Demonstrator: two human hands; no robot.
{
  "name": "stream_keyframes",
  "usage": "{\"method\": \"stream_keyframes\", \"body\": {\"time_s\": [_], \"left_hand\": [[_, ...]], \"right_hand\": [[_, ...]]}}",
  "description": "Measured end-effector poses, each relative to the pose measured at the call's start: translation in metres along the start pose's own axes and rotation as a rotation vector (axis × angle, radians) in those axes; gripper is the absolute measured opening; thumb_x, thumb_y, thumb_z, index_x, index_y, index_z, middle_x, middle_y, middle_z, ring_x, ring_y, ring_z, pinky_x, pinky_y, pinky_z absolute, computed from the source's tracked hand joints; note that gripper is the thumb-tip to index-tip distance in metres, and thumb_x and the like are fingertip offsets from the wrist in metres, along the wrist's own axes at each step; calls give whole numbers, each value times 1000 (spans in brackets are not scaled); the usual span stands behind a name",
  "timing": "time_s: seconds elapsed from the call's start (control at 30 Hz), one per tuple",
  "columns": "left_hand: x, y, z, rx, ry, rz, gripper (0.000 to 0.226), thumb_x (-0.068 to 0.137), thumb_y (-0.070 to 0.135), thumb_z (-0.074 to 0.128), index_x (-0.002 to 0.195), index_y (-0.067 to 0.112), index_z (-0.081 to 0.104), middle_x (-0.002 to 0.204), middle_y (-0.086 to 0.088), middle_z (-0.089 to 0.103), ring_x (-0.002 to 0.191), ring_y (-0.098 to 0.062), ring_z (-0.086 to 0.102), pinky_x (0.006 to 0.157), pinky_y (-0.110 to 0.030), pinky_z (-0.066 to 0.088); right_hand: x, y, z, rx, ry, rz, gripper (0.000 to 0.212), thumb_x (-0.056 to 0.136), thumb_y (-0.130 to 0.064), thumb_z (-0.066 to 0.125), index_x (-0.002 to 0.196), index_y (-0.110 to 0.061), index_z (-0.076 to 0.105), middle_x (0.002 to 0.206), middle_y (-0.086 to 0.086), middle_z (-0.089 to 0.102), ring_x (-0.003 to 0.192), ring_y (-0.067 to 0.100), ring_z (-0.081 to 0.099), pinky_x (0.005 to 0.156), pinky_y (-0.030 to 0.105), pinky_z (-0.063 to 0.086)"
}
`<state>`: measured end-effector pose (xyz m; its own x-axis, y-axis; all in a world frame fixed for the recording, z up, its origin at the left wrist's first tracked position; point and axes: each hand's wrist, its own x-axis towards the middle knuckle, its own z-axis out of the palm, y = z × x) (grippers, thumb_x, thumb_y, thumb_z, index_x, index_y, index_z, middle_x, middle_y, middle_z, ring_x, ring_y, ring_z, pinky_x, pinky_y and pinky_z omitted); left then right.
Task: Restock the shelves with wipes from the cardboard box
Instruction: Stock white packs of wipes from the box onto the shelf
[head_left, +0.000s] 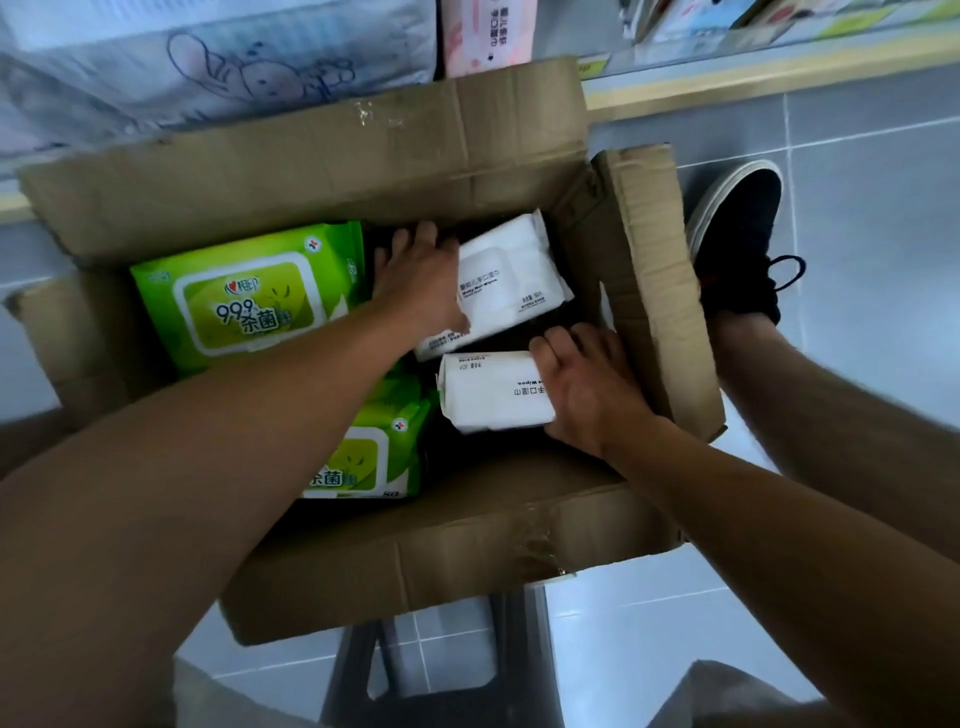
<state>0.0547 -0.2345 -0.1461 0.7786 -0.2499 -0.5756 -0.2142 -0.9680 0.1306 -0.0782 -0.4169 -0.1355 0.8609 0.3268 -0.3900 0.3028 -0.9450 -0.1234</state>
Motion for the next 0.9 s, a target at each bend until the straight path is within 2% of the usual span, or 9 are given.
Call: {"method": "stream_keyframes", "body": {"time_s": [0.07, 0.13, 0.2, 0.27, 0.33, 0.4, 0.53, 0.77, 0.9], "left_hand": [[0, -5, 4, -23, -15, 17, 92, 47, 46, 87, 122, 12, 45, 128, -14, 39, 119, -37, 39, 97, -46, 35], [0, -8, 8, -185, -57, 23, 89, 46, 39, 90, 118, 10, 45, 126, -15, 41, 115, -36, 44, 92, -37, 38], [5, -7, 9, -344, -99, 10, 81, 51, 29, 90, 117, 10, 46, 123, -13, 46, 110, -31, 49, 81, -30, 38], [12, -5, 8, -396, -179, 1, 84, 53, 25, 88, 123, 12, 44, 126, -11, 48, 110, -28, 51, 79, -27, 39], [17, -6, 9, -365, -268, 7, 99, 53, 27, 88, 136, 13, 36, 137, -11, 45, 120, -28, 48, 91, -30, 42], [20, -6, 9, -344, -364, 3, 103, 52, 30, 88, 138, 12, 36, 138, -9, 48, 121, -28, 49, 98, -35, 44], [25, -6, 7, -378, -413, -42, 85, 40, 35, 88, 115, 13, 53, 109, -6, 66, 95, -24, 62, 86, -39, 53], [19, 1, -2, -224, -421, -23, 95, 40, 53, 87, 120, 13, 55, 124, -8, 52, 106, -26, 53, 82, -29, 48], [9, 9, -4, -242, -358, 34, 83, 42, 41, 90, 110, 15, 51, 112, -5, 57, 90, -21, 52, 70, -28, 43]], "right_hand": [[1, 0, 0, -1, 23, -9, 91, 41, -31, 82, 121, -8, 47, 112, 11, 52, 97, 34, 49, 87, 43, 32], [0, -1, 1, -8, 24, -30, 93, 39, -30, 82, 122, -7, 46, 113, 11, 52, 99, 34, 49, 89, 44, 31], [-2, -2, 1, -9, 22, -44, 96, 38, -28, 83, 123, -7, 44, 117, 13, 53, 103, 36, 48, 93, 46, 32], [-4, 0, 2, -11, 5, -49, 96, 39, -26, 83, 124, -7, 43, 121, 14, 53, 106, 36, 45, 96, 47, 31], [-3, 2, 1, -16, -11, -60, 95, 40, -24, 82, 125, -6, 45, 122, 16, 53, 106, 37, 47, 96, 47, 29], [-2, 3, 1, -28, -19, -76, 95, 39, -23, 83, 125, -4, 49, 122, 16, 53, 106, 38, 50, 96, 47, 29], [0, 3, 4, -4, -27, -69, 93, 39, -20, 83, 124, -5, 50, 121, 15, 54, 105, 37, 51, 98, 46, 34], [0, 0, 5, -41, -76, -112, 78, 49, -13, 76, 123, -10, 53, 120, 10, 53, 106, 34, 50, 95, 44, 37], [0, -3, 6, -62, -83, -88, 79, 48, -20, 78, 122, -12, 53, 122, 9, 51, 110, 33, 48, 93, 44, 34]]}}
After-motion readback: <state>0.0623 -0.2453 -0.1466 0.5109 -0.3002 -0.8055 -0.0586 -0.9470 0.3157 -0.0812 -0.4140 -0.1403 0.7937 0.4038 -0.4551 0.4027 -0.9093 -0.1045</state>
